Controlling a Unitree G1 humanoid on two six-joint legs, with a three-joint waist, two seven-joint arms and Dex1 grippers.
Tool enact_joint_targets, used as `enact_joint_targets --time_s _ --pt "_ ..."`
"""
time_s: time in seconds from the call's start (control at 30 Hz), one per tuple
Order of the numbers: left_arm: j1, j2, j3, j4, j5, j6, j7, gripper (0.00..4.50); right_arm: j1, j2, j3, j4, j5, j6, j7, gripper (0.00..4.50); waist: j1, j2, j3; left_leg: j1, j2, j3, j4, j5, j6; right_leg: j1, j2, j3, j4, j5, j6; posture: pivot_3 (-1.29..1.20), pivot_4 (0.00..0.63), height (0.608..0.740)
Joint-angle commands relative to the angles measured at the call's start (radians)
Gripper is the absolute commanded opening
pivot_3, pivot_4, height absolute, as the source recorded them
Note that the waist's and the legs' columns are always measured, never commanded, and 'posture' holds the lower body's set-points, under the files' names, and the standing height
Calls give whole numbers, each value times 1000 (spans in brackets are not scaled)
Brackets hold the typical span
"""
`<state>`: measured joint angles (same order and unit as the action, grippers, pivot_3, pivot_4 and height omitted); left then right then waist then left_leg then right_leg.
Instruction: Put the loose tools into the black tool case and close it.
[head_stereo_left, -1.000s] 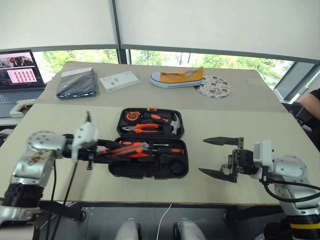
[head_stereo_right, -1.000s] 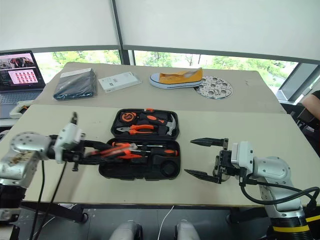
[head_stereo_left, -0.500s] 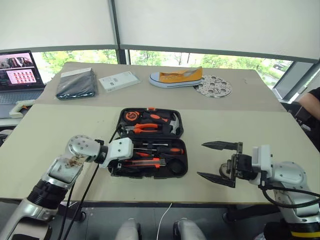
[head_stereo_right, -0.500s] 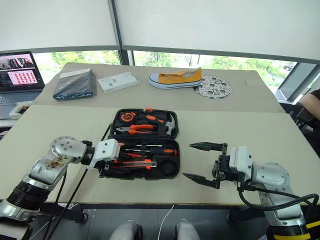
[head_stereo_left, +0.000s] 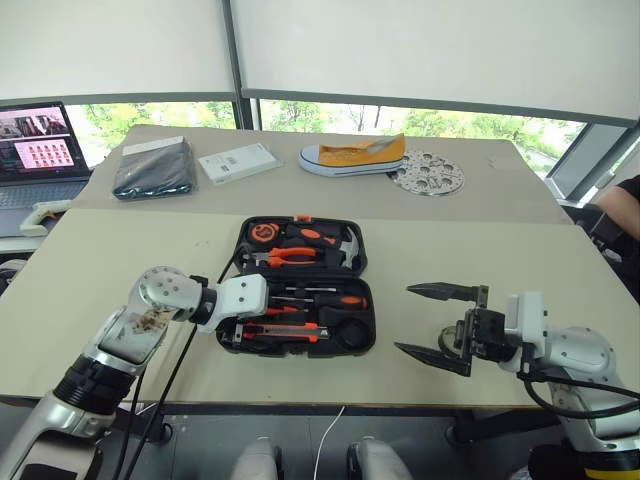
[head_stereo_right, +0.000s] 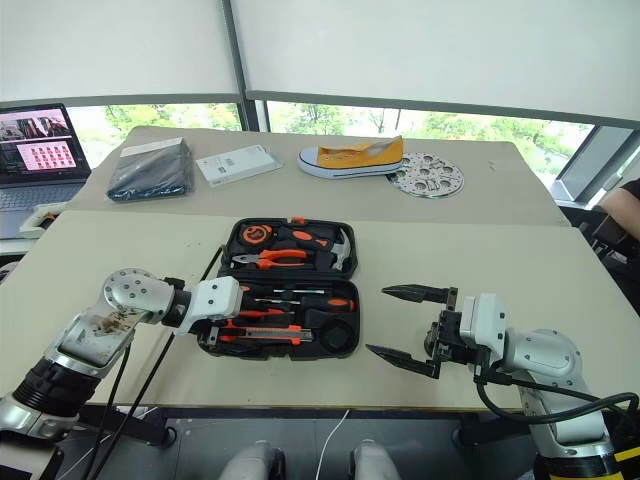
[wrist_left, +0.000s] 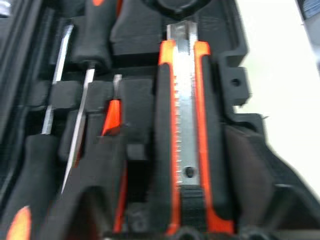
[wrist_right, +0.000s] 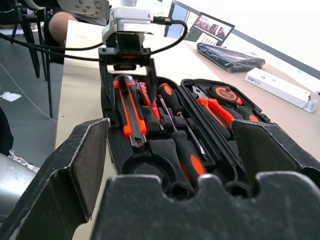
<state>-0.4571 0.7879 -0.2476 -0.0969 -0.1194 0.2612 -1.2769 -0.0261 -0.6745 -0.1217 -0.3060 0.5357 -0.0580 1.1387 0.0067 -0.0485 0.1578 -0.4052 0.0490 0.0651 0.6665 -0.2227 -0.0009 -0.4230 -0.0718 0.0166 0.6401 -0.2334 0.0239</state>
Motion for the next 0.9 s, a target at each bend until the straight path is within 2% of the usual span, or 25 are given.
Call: enact_joint_targets --time_s 0.03,0.1,0.17,0.2,0.3,0.4,0.43,0.6,0.77,0.9 --pt "5 -73 52 -16 -113 -26 -2 4455 -2 2 -20 -32 24 1 -7 4500 3 0 0 0 0 0 0 0 0 0 0 0 0 0 0 0 150 740" --pt "1 -117 116 -28 -222 0 -18 4455 -5 3 -17 -30 25 3 -8 4500 6 0 0 -1 -1 0 0 0 0 0 -1 0 0 0 0 0 150 740" --pt "3 -124 139 -16 -244 -2 -22 4455 -5 3 -17 -28 26 4 -7 4500 6 0 0 -2 -1 -1 2 0 0 0 -2 -1 0 1 -1 0 150 740" --pt "6 -120 142 -5 -242 -11 -22 4195 -6 3 -16 -28 26 4 -7 4500 5 0 0 -2 -1 -1 2 0 0 0 -2 -1 0 1 0 0 150 740" --pt "29 -107 145 15 -239 -32 -33 3329 -6 4 -15 -27 25 5 -8 4500 0 0 0 -1 -1 -1 2 0 0 0 -1 -1 1 1 0 0 150 740" --pt "63 -104 129 40 -206 -79 -34 2226 -6 5 -16 -27 26 7 -11 4500 -2 0 0 1 0 -1 2 0 0 1 0 0 1 0 1 0 150 740" --pt "74 -103 120 49 -191 -99 -36 1712 -5 4 -17 -27 25 7 -12 4500 -2 0 0 1 0 -1 2 0 0 1 0 0 1 0 1 0 150 740" --pt "112 -124 98 79 -169 -137 -19 23 0 1 -25 -28 24 11 -21 4500 2 0 0 0 0 -1 2 0 0 1 0 0 1 1 0 0 150 740" --pt "143 -124 48 149 -103 -168 -8 23 5 -4 -28 -30 22 18 -31 4500 5 1 0 0 0 -1 2 0 0 1 -1 0 1 1 0 0 150 740" --pt "139 -122 8 135 -77 -114 -2 23 17 -8 -34 -37 20 24 -39 4500 5 6 -3 1 0 0 2 0 0 2 -1 0 1 1 0 0 150 740"
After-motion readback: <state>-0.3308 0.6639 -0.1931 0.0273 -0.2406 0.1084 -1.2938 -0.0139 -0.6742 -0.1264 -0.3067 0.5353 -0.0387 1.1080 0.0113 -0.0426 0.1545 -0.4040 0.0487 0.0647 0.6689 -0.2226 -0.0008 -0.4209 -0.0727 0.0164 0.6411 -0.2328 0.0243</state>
